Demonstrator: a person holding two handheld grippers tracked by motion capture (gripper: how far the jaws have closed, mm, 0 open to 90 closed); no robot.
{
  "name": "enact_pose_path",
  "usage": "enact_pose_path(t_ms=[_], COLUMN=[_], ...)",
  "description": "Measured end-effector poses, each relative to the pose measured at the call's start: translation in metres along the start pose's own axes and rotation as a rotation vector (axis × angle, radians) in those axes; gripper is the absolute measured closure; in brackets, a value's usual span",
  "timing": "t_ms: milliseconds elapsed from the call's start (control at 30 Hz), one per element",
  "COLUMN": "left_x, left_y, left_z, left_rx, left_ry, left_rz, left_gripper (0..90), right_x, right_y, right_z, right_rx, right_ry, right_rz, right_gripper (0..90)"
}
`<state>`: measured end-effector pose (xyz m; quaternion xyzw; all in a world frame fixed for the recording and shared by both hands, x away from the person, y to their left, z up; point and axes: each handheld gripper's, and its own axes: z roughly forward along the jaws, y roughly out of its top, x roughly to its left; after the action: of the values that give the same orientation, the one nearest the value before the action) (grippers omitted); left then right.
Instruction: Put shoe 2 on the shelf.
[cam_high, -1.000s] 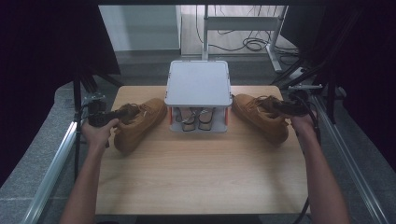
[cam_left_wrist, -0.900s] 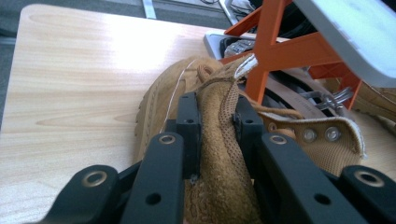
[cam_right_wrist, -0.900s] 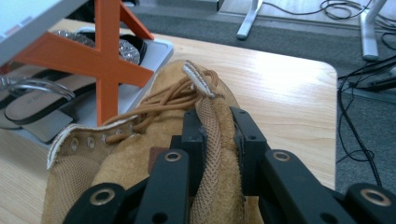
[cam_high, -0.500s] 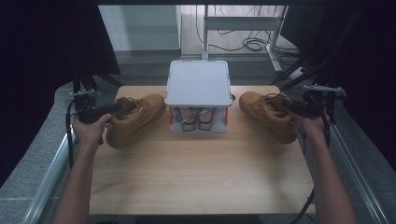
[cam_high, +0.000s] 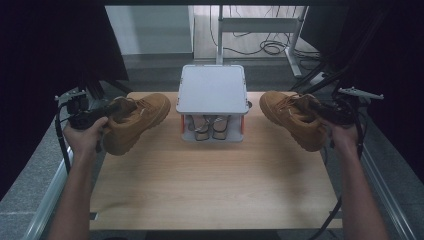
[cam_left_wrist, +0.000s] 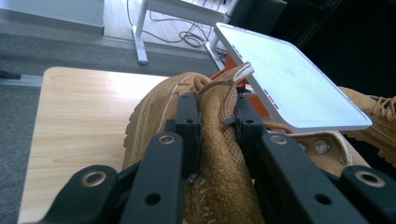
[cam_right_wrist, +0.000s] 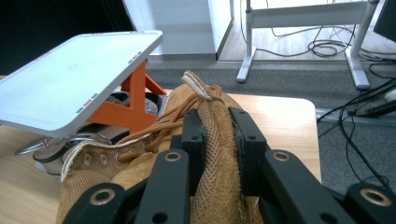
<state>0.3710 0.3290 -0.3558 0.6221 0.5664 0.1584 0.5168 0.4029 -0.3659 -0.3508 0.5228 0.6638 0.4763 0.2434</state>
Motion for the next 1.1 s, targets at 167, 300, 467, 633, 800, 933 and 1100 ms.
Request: enact_pose_path(t_ms=[167, 300, 467, 633, 800, 933, 1100], left_x=[-0.004, -0.009, -0.016, -0.023, -0.028, -0.029, -0.032], left_y=[0.007, 0.014, 0.023, 0.028, 0.033, 0.036, 0.040], left_z=[-0.006, -0.012, -0.018, -0.020, -0.021, -0.022, -0.024], left_rx=[-0.016, -0.033, -0.052, -0.062, -0.072, -0.081, -0.090], left_ry=[-0.006, -0.022, -0.035, -0.039, -0.049, -0.056, -0.062], left_rz=[0.001, 0.004, 0.012, 0.022, 0.024, 0.022, 0.021], left_gripper=[76.4, 76.4, 76.5, 76.5, 76.5, 76.4, 76.4], right_x=[0.005, 0.008, 0.011, 0.015, 0.018, 0.020, 0.024], right_y=[0.008, 0.013, 0.018, 0.022, 0.026, 0.029, 0.035], right_z=[-0.008, -0.014, -0.019, -0.021, -0.022, -0.023, -0.026], right_rx=[-0.027, -0.046, -0.068, -0.087, -0.099, -0.111, -0.130], right_ry=[0.007, 0.016, 0.021, 0.029, 0.033, 0.036, 0.041], right_rz=[-0.006, -0.002, 0.000, 0.005, 0.009, 0.002, 0.010], right_gripper=[77.5, 77.5, 77.6, 77.7, 77.7, 77.7, 77.7])
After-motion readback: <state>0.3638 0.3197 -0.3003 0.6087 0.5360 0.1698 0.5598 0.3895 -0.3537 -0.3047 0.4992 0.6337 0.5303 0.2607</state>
